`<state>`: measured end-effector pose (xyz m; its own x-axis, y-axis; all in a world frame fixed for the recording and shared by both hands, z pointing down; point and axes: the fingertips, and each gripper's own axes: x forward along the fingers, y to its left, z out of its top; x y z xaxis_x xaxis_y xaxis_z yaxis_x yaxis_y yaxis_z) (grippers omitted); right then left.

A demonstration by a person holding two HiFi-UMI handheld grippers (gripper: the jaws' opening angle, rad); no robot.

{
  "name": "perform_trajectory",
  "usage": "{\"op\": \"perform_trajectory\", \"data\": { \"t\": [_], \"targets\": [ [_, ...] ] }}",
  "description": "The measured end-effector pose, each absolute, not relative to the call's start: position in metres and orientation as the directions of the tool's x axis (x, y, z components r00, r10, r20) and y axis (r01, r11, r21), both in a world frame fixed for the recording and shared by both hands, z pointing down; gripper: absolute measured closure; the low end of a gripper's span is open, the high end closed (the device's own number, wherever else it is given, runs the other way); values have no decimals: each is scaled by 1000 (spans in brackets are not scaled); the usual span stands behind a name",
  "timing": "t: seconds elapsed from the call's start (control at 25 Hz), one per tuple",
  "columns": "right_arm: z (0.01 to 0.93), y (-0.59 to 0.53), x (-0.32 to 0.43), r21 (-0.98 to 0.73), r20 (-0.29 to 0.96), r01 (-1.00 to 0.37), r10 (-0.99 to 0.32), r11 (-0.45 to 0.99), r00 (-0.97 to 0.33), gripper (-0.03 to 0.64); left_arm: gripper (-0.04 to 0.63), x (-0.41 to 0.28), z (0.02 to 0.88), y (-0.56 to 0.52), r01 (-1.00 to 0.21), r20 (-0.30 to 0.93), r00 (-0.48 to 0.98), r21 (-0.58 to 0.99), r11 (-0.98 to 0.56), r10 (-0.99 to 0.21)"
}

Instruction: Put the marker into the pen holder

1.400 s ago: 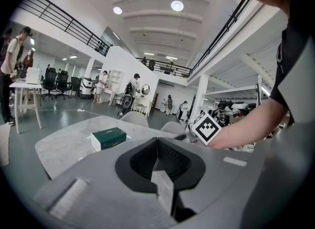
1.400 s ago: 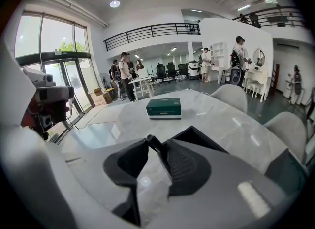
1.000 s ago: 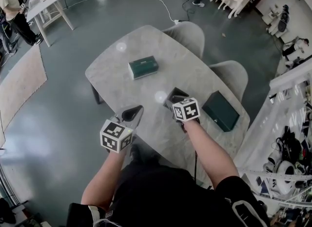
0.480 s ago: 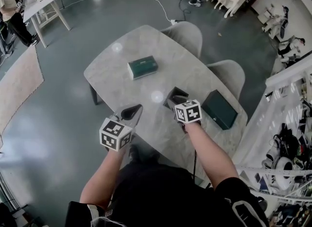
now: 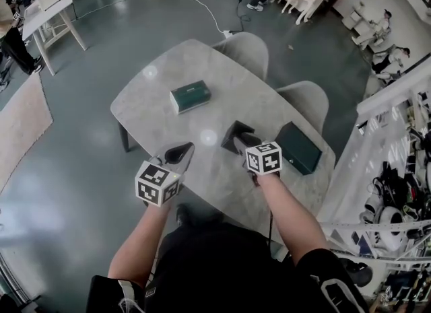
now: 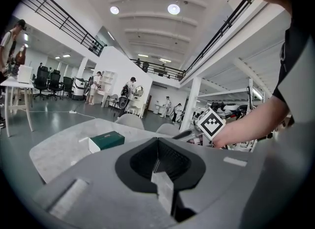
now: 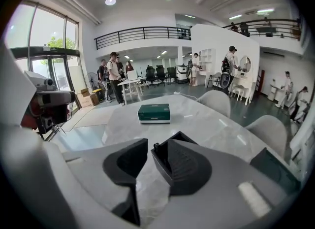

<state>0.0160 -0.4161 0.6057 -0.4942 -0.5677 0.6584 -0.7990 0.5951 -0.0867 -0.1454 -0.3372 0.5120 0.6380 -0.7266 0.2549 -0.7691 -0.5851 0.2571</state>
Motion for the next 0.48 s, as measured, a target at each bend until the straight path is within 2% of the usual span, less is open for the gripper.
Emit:
{"op": "perform_trajectory", "data": {
  "t": [0.24,0.48],
  "targets": [
    [547,-400,42,-160,494,-800,-654,579,-573,503,584,-132,492,-341,-780,253,626,202,-593,-737],
    [469,-366,84,-228,270,-773,-725,592,-634,614,584,-107,459,-357,-797,217,602,110,-593,-769]
  ]
}}
